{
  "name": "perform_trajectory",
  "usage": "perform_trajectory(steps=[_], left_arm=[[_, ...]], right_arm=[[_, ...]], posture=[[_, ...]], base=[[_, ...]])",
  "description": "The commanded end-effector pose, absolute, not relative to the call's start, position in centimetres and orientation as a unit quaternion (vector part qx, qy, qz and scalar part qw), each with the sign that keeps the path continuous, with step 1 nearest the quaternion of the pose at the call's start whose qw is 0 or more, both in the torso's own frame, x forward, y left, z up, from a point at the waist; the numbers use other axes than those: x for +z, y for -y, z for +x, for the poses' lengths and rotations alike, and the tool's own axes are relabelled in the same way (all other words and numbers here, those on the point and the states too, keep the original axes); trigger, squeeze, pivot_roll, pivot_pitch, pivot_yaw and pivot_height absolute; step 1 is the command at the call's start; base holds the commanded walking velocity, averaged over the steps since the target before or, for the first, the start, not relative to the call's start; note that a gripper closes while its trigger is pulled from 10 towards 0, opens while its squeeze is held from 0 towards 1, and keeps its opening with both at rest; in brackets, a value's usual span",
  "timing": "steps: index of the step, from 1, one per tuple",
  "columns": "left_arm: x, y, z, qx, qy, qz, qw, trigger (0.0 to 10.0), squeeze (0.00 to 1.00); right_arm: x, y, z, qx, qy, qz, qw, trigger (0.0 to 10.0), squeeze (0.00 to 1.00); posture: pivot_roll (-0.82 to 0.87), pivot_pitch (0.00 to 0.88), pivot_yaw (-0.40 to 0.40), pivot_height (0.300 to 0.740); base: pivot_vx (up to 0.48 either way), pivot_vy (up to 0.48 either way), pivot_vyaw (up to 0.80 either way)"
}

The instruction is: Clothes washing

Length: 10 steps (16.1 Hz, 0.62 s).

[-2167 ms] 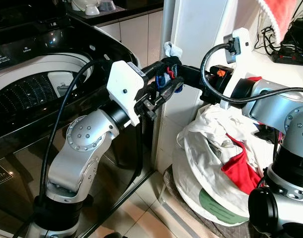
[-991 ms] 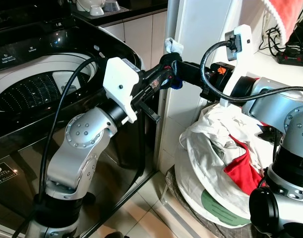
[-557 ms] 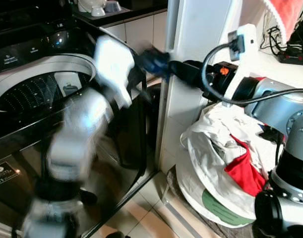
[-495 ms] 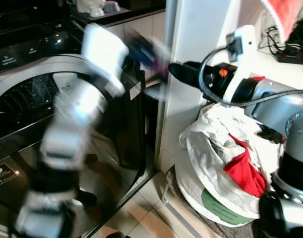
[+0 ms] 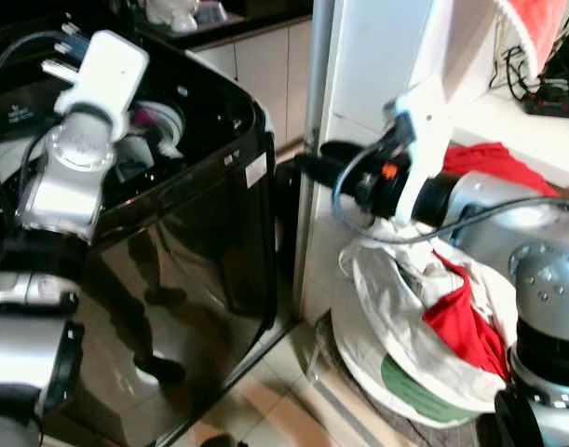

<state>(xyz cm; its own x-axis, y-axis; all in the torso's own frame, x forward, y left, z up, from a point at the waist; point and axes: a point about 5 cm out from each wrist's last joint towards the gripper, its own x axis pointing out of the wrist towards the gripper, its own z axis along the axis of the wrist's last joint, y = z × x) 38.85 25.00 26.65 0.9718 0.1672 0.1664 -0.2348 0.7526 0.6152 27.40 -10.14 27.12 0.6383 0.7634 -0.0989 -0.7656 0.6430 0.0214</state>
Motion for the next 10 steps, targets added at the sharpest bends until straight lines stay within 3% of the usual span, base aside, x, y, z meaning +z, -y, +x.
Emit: perform_trajectory(steps=[1,2,4,5,10], left_arm=[[25.4,-25.7,39.5,0.111,0.011,0.331,0.937,0.0,0.0],[24.4,-25.7,39.7,0.098,-0.007,0.314,0.944,10.0,0.0],[22.4,-25.2,40.0,0.056,-0.054,0.283,0.956,10.0,0.0],[21.9,-25.4,40.1,0.05,-0.072,0.288,0.954,10.0,1.0],[22.7,-25.9,40.4,0.051,-0.074,0.281,0.956,10.0,1.0]], right_arm=[[26.6,9.6,26.9,0.432,-0.052,-0.03,0.9,10.0,0.0],[26.3,9.5,26.9,0.43,-0.056,-0.036,0.901,10.0,0.0],[25.8,9.4,26.9,0.423,-0.064,-0.048,0.903,10.0,0.0],[25.6,9.4,26.8,0.418,-0.067,-0.054,0.904,10.0,0.0],[25.4,9.7,26.9,0.403,-0.07,-0.055,0.911,10.0,0.0]], posture=[[-0.07,0.0,0.052,0.74],[-0.08,0.0,0.052,0.74],[-0.08,0.0,0.06,0.74],[-0.09,0.0,0.067,0.74],[-0.09,0.0,0.07,0.74]], base=[[0.0,0.0,0.0],[0.0,0.0,0.0],[0.0,0.0,0.0],[0.0,0.0,0.0],[0.0,0.0,0.0]])
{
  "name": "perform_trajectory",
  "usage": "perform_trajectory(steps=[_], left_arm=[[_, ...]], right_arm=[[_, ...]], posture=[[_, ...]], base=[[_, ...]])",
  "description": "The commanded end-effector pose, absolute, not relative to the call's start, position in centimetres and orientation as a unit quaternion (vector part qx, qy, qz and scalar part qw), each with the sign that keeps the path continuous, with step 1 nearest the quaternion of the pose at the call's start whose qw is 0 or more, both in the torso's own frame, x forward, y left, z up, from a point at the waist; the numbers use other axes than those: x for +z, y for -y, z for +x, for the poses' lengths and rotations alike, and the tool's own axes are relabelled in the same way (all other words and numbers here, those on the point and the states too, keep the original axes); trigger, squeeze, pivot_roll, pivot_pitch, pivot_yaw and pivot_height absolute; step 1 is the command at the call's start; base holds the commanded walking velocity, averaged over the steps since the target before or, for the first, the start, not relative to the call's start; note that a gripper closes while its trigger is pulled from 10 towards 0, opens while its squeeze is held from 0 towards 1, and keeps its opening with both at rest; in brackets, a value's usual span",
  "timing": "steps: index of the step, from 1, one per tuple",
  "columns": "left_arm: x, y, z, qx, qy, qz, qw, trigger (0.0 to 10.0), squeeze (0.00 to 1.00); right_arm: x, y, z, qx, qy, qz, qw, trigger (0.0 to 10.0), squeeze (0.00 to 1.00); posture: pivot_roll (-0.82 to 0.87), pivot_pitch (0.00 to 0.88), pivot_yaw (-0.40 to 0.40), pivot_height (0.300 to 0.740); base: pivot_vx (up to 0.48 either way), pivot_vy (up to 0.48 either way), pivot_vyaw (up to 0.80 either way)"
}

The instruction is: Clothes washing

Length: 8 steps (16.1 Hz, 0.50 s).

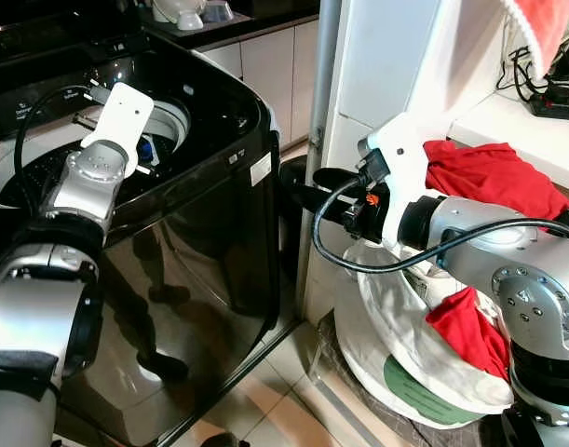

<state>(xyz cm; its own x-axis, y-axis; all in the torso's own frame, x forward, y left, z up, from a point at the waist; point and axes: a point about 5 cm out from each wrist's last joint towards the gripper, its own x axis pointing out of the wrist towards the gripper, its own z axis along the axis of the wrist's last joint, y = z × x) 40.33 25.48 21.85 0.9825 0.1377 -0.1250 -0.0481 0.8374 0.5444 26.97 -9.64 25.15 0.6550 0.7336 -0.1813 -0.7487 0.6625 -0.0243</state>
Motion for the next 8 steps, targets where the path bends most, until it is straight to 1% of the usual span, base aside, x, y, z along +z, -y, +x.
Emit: perform_trajectory(steps=[1,6,7,8], left_arm=[[23.0,-26.0,40.5,0.05,-0.073,0.279,0.956,10.0,1.0],[23.3,-26.1,40.5,0.044,-0.07,0.278,0.957,10.0,1.0],[23.7,-25.4,40.7,0.026,-0.058,0.29,0.955,10.0,1.0],[23.8,-24.8,40.9,0.01,-0.051,0.291,0.955,10.0,1.0]], right_arm=[[25.4,9.9,27.1,0.394,-0.071,-0.053,0.915,10.0,0.0],[25.3,10.7,27.9,0.358,-0.076,-0.048,0.929,10.0,0.0],[25.0,12.2,29.4,0.276,-0.092,-0.033,0.956,10.0,0.0],[24.8,13.0,29.9,0.243,-0.097,-0.031,0.965,10.0,0.0]], posture=[[-0.09,0.0,0.068,0.74],[-0.09,0.0,0.068,0.74],[-0.09,0.0,0.068,0.74],[-0.09,0.0,0.069,0.74]], base=[[0.0,0.0,0.0],[0.0,0.0,0.0],[0.0,0.0,0.0],[0.0,0.0,0.0]])
